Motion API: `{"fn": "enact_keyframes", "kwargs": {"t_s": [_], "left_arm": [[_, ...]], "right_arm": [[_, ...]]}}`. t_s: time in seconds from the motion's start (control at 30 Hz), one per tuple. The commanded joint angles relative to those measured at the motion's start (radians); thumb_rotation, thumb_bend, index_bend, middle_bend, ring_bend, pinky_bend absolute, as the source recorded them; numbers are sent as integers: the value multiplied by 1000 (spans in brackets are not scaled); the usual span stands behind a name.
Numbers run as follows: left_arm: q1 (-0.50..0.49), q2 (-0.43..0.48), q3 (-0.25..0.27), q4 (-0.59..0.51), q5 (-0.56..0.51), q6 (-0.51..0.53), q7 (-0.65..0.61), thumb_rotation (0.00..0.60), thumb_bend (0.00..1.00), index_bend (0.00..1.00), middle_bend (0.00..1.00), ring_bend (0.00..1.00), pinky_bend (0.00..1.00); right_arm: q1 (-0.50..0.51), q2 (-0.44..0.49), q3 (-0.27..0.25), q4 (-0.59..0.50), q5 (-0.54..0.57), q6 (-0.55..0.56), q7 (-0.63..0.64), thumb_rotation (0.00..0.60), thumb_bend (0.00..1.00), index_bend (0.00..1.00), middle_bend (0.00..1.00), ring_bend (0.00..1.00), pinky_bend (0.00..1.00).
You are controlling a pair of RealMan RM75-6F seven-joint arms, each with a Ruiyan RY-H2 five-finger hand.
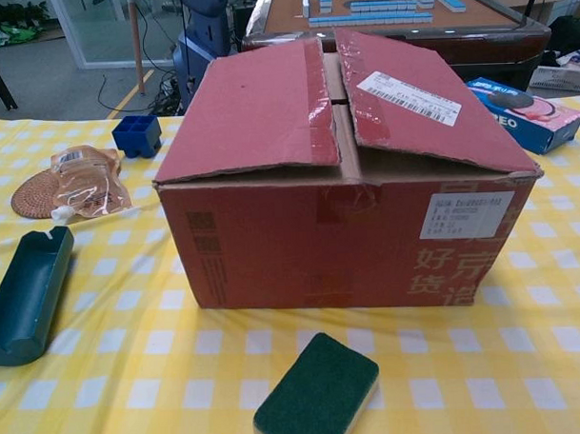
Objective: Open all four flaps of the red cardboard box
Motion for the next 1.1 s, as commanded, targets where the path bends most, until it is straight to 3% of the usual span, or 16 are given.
{"fn": "enact_keyframes", "kwargs": {"t_s": [0.03,0.47,0.83,0.9,1.03,1.1], "left_arm": [[-1,2,3,-6,0,-5,9,600,144,264,161,118,0],[3,20,5,-44,-2,-7,37,600,144,277,162,118,0],[10,39,6,-77,2,4,57,600,144,295,162,119,0],[12,40,6,-78,4,9,56,600,144,296,161,119,0],[16,42,9,-79,8,13,54,600,145,296,162,119,0],[18,42,10,-80,8,14,55,600,144,296,161,119,0]], "right_arm": [[-2,0,0,3,0,2,5,600,201,203,216,183,235],[3,33,-15,-16,-54,7,79,600,201,204,216,183,235],[125,156,-2,-136,-205,-75,162,600,214,198,216,183,235],[159,178,5,-159,-227,-107,167,600,268,198,216,183,235],[248,222,26,-216,-266,-204,164,600,582,198,216,183,235],[289,232,42,-242,-270,-246,160,600,693,198,216,183,235]]}}
